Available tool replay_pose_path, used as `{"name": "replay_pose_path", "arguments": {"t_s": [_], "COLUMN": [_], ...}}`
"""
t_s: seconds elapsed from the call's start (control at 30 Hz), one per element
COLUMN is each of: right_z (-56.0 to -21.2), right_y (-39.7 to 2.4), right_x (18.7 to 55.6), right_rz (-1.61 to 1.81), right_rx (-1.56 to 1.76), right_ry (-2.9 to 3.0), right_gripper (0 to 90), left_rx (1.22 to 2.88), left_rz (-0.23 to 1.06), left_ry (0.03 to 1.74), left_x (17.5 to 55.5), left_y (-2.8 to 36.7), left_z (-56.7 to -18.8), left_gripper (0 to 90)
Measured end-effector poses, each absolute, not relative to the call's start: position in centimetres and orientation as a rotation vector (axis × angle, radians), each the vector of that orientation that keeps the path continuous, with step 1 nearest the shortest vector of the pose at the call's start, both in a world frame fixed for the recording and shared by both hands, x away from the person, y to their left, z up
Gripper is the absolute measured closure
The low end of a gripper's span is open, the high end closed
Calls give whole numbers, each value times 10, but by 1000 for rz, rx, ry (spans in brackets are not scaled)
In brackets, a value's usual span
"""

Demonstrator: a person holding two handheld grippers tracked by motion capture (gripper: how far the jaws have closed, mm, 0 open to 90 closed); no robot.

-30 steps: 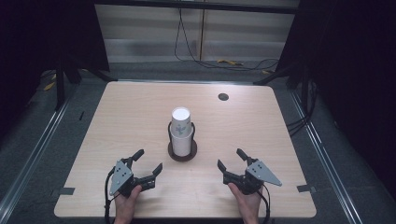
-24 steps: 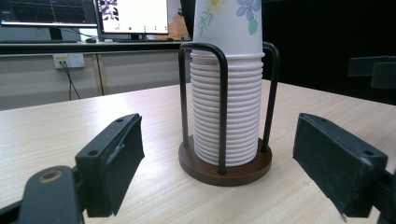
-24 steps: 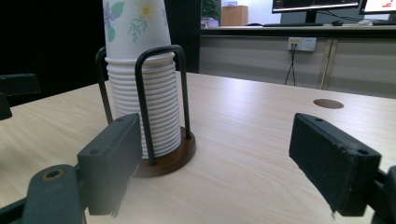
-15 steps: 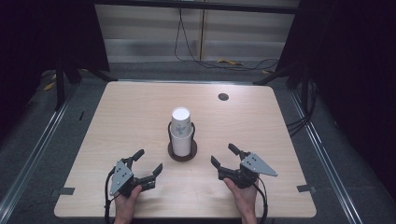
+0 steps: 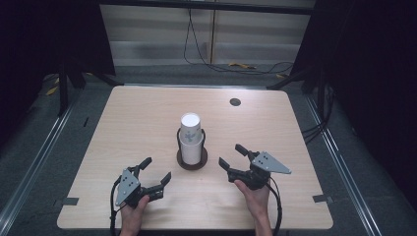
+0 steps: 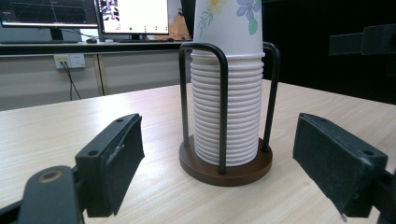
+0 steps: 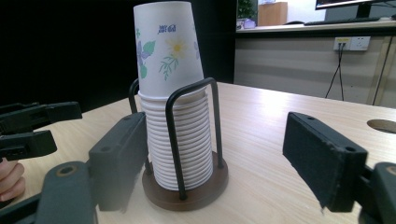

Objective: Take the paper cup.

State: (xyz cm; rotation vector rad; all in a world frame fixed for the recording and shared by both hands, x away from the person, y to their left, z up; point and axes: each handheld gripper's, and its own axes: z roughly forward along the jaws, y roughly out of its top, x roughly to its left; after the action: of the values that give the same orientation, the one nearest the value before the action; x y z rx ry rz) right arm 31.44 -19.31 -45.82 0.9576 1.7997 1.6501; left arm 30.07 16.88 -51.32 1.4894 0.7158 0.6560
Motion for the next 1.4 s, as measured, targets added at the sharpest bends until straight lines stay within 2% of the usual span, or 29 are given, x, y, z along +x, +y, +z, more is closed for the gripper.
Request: {"name": "replay_pose_path", "arguments": {"t_s": [0.47, 0.9, 1.4], "right_z": [-447, -434, -414], "right_y": [-179, -162, -148], "right_x": [330, 350, 374], "right_rz": [1692, 1742, 1702], "right_rx": [908, 872, 809], "right_ry": [1912, 1983, 2080], "right_gripper": [212, 148, 131], "left_rx": [1490, 1491, 1492], "left_rz": [656, 653, 651], "left_ry": [713, 720, 723], "left_x": [301, 301, 301], "left_y": [169, 169, 168], "left_z": [-513, -513, -513], "left_gripper": [160, 161, 162]}}
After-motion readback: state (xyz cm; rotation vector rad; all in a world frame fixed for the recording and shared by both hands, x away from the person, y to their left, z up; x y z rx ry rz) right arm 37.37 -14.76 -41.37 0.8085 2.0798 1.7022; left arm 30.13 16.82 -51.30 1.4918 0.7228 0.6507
